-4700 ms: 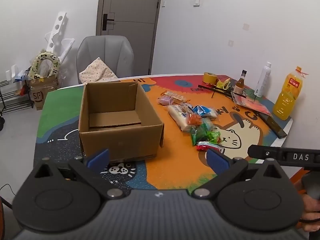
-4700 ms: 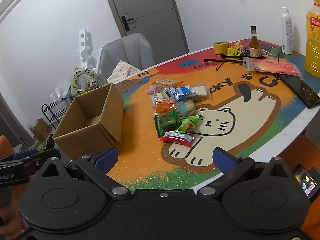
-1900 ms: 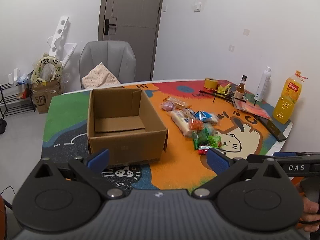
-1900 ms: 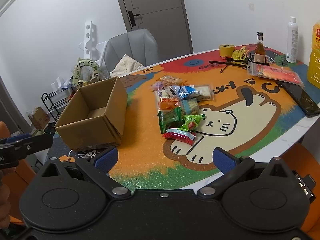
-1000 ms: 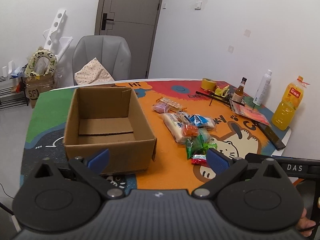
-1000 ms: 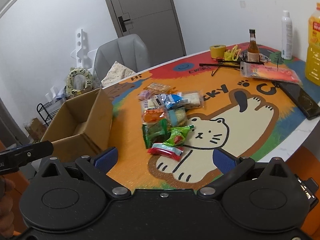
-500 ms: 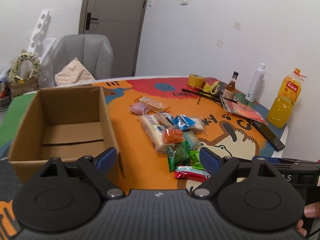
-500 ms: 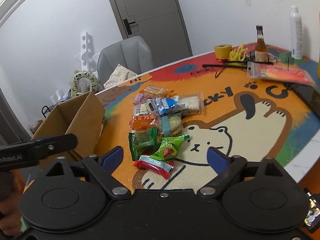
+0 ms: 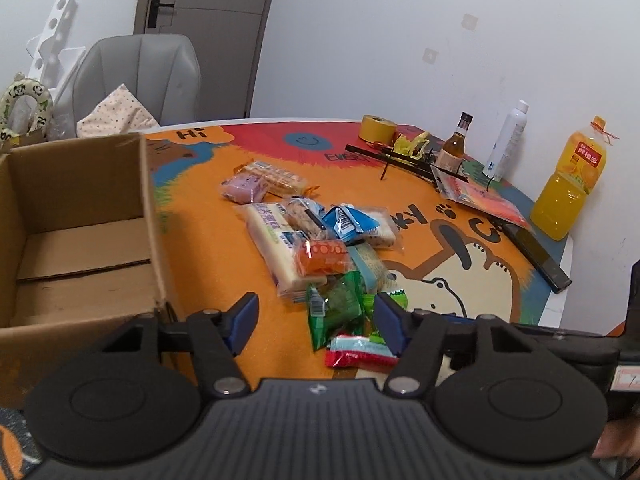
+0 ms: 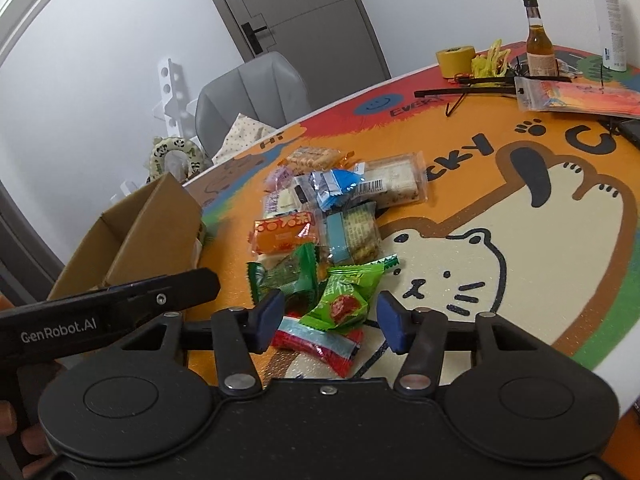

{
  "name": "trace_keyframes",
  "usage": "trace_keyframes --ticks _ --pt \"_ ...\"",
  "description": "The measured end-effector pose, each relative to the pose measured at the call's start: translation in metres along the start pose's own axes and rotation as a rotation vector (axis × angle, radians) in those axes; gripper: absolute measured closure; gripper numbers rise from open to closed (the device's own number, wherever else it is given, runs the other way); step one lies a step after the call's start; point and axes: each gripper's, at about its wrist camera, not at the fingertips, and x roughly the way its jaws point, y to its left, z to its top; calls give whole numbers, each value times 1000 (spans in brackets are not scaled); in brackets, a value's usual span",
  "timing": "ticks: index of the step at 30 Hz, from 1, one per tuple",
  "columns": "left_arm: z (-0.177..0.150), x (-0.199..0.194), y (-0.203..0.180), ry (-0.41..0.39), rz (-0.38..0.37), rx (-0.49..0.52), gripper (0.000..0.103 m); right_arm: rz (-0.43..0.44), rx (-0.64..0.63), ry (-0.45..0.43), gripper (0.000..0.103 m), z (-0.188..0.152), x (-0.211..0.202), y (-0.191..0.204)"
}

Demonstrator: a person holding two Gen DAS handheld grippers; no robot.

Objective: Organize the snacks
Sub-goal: 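Reach the left and right grippers down onto the green snack packets, then grasp a green packet with the left gripper while the right grasps another green packet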

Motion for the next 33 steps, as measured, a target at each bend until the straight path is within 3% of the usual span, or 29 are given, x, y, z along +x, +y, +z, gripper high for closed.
trace_keyframes --ticks 7,15,23,26,29,33 --pt "3 25 -3 36 -21 -18 42 -8 25 32 59 3 21 -13" --pt "5 52 0 75 -28 -47 43 -12 22 68 75 5 27 -16" --pt "0 70 -8 105 -37 -38 43 -83 19 57 76 3 15 -28" --pt "-3 73 -8 103 -33 -46 48 -101 3 54 72 3 16 -24" --pt "-4 78 -6 126 -18 -54 63 -121 -37 38 71 1 21 -18" --pt "-8 75 -8 117 -16 -41 65 -128 -31 28 76 2 21 -19"
